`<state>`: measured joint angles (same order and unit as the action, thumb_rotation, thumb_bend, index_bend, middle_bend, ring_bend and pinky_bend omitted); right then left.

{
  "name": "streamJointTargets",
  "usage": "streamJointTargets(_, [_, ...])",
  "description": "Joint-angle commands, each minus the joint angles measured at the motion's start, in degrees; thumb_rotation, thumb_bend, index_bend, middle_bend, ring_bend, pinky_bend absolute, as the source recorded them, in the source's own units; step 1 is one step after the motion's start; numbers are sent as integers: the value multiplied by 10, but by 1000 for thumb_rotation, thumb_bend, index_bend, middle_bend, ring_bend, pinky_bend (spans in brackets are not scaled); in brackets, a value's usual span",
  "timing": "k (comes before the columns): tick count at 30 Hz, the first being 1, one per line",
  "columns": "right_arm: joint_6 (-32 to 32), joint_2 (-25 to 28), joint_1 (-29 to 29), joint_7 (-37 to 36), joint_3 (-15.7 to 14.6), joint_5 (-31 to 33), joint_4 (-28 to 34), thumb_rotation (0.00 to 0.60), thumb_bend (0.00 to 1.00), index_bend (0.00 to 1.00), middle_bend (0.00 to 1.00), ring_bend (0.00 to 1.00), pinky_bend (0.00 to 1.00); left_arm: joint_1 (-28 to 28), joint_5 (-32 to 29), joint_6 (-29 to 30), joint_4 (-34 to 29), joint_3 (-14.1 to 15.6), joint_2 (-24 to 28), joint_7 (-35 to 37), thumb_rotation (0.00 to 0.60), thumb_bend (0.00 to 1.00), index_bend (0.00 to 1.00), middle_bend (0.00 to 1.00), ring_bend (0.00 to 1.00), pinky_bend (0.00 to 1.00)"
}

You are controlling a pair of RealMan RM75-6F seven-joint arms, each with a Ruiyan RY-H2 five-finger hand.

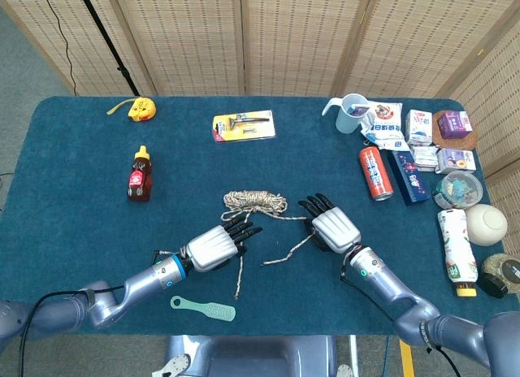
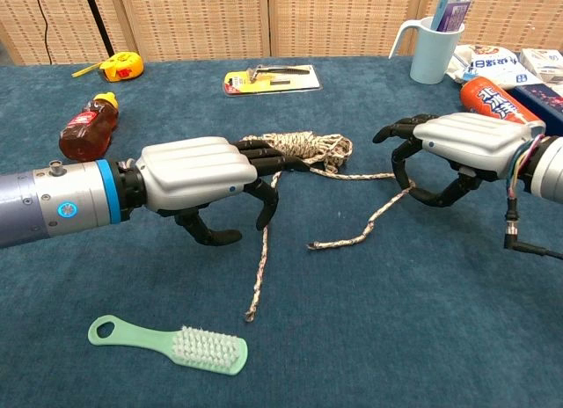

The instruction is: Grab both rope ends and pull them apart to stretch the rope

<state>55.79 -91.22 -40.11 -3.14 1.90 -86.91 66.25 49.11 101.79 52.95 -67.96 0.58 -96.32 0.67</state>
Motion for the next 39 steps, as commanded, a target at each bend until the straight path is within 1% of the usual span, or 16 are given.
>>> streamJointTargets(1, [-1, 0, 0, -2, 1, 0, -1, 600, 562, 575, 109, 10, 0, 4, -4, -4, 4, 0, -6, -3, 600, 362, 466, 0, 0, 0])
streamJointTargets(11, [-3, 0, 0, -5, 2, 1, -5, 600, 562, 575, 109, 12, 0, 15, -25, -15, 18, 1, -26, -13, 600, 362, 467, 0, 0, 0])
streamJointTargets(39, [-11, -3, -3, -25, 3, 2, -24, 600, 562, 577, 110, 23, 0, 29, -60, -30, 43, 1, -55, -19, 600, 362, 468, 0, 0, 0])
